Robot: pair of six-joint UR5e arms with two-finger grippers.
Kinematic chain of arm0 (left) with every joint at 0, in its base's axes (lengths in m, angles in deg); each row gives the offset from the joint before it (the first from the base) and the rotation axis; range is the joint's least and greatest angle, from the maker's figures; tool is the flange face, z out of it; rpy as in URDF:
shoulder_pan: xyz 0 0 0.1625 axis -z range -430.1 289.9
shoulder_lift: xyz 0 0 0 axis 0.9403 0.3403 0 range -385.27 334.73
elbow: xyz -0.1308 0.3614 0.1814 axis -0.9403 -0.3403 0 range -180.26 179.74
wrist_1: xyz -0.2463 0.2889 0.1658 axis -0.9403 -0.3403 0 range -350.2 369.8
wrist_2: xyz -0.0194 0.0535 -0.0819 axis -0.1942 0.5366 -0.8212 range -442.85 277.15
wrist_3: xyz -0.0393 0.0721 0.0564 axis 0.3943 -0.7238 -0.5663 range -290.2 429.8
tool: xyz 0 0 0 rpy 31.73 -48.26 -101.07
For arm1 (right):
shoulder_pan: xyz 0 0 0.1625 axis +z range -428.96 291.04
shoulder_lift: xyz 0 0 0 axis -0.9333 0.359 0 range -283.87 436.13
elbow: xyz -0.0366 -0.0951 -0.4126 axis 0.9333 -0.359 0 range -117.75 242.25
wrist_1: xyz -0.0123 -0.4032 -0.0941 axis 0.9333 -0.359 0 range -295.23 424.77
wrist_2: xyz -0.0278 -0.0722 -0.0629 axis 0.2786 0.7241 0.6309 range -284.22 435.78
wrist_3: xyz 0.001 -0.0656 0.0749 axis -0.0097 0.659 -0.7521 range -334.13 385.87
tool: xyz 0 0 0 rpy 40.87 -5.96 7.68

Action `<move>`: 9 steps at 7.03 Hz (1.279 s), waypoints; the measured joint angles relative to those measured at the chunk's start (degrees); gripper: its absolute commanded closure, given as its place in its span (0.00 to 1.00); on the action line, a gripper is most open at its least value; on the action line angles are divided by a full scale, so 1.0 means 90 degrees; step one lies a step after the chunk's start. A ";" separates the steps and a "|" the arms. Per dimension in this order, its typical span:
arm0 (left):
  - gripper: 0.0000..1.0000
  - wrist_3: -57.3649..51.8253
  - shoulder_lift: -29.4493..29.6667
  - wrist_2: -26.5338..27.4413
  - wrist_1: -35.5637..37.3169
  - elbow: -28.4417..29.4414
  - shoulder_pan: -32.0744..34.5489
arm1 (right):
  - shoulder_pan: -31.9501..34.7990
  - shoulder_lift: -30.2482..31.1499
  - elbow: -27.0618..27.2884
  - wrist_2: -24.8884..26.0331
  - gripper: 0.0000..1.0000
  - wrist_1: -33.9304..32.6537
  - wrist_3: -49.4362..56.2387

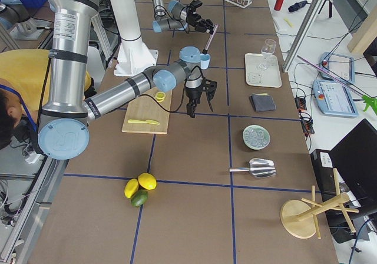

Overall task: Squeeze lemon into cup
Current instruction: 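Press the muddler down into the cup onto the lemon with the left gripper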

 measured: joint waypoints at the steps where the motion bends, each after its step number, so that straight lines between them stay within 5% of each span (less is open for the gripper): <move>1: 1.00 -0.0003 0.0025 0.0027 0.0008 0.0100 0.0000 | 0.0000 -0.0011 0.0000 -0.0001 0.00 0.0000 -0.0009; 9: 1.00 0.0007 0.0157 0.0030 0.0014 0.0904 -0.0057 | -0.0002 -0.0069 0.0009 -0.0003 0.00 0.0000 -0.0021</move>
